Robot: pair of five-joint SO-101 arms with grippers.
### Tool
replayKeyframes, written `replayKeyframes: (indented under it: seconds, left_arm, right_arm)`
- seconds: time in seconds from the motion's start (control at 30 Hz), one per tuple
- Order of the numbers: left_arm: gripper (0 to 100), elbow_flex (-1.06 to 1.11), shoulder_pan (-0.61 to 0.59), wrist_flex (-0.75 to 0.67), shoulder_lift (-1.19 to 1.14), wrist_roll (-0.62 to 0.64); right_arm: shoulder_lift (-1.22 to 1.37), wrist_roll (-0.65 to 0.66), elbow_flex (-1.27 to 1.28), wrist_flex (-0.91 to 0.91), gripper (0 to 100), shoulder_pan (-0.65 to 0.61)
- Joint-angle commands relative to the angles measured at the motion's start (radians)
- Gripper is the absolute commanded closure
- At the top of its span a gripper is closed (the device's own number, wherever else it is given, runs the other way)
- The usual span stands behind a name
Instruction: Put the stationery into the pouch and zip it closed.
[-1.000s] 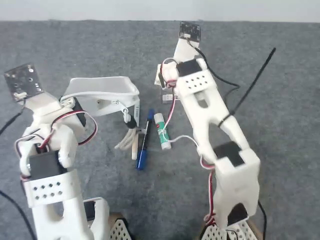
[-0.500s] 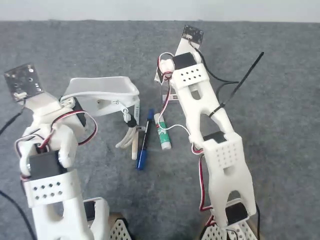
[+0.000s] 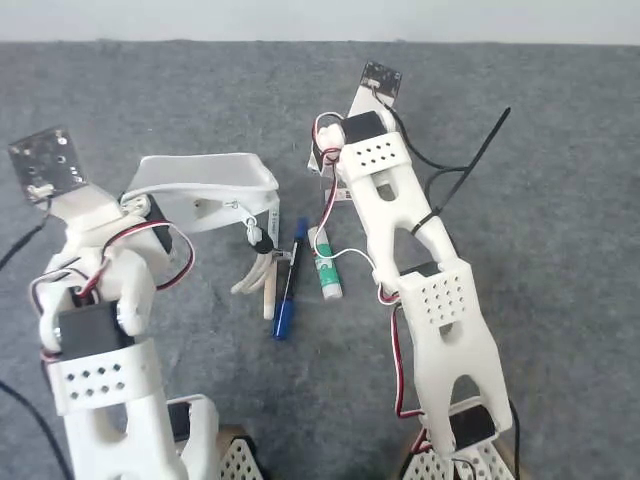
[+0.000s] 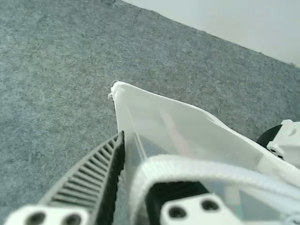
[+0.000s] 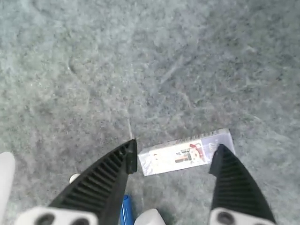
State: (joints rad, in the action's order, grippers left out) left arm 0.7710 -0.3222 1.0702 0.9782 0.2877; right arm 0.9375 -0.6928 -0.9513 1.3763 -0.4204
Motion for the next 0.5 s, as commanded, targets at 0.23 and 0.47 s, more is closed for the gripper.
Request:
replayKeyframes:
  seconds: [0.23,0.47]
  left_arm:
    - [99,-0.021,-0.006,-0.035,0.009,0.011]
    - [99,-0.019,-0.005,-0.035,0.009,0.011]
  right_arm:
    - [0.016,-0.009,-0.057,0.005,77.4,-0.013]
    - [0.087,-0.011,-0.058,0.005,77.4,-0.013]
